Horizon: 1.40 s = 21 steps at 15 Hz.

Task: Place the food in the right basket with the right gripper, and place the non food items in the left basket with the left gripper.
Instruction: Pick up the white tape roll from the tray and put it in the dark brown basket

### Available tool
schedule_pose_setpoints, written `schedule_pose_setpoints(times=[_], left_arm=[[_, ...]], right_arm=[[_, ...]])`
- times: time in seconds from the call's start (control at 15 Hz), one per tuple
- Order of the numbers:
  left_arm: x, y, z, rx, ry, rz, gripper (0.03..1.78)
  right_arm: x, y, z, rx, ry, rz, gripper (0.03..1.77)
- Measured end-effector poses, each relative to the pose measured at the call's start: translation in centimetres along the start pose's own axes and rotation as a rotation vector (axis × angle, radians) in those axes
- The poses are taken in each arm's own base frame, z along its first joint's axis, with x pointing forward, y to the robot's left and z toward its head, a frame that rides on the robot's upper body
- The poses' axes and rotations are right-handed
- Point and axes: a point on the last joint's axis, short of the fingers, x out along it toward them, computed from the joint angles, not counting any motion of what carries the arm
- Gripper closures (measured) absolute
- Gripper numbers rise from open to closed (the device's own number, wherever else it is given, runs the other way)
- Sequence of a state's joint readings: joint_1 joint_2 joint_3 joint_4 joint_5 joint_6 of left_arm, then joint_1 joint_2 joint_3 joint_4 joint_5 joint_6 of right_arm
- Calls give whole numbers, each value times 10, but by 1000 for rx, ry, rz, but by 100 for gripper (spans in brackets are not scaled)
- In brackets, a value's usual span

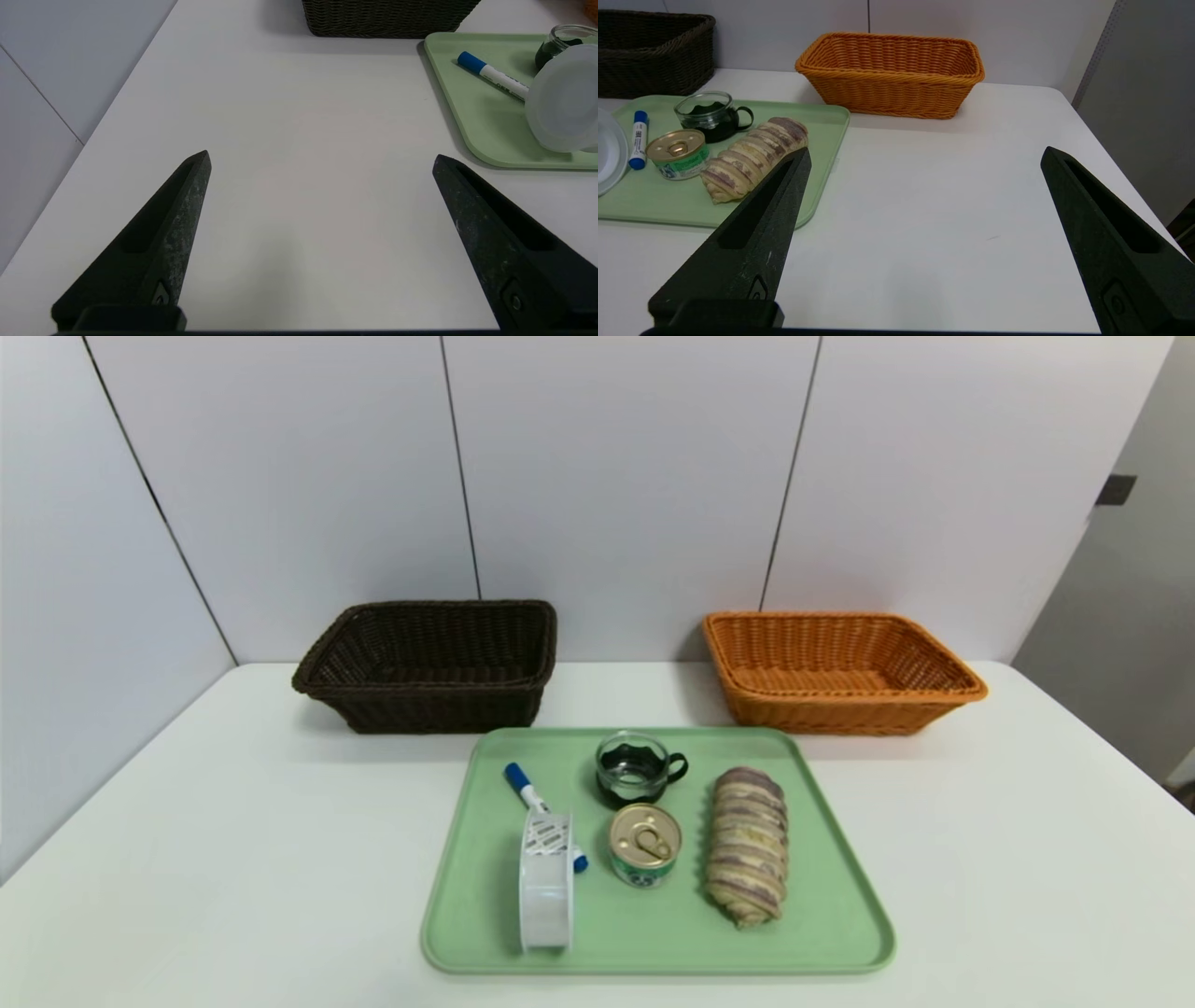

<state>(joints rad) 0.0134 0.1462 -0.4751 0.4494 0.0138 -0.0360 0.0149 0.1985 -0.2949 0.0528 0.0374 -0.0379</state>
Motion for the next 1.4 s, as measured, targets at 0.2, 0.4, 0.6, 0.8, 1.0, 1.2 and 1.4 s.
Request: schedule_pose_setpoints(times=[0.2,0.4,0.6,0.8,1.0,1.2,1.4], left_arm=[[11,-1,39,-2,63,7,12],[35,-3,74,-8,131,10,12],[64,-5,102,-25,200,12,12],[91,-6,125,-49,274,14,12],[120,-7,141,-69,377,19,12],[143,-11,154,-95,414,-97,12],[166,-16,157,-116,469,-217,12]], right_arm=[[15,-2,25,2,50,0,10],[37,-3,47,4,120,2,10],[63,-5,65,7,182,6,10],[91,-7,82,10,262,9,10],[123,-9,95,14,343,11,10],[150,-10,99,14,395,26,10],[166,-6,98,5,486,71,10]])
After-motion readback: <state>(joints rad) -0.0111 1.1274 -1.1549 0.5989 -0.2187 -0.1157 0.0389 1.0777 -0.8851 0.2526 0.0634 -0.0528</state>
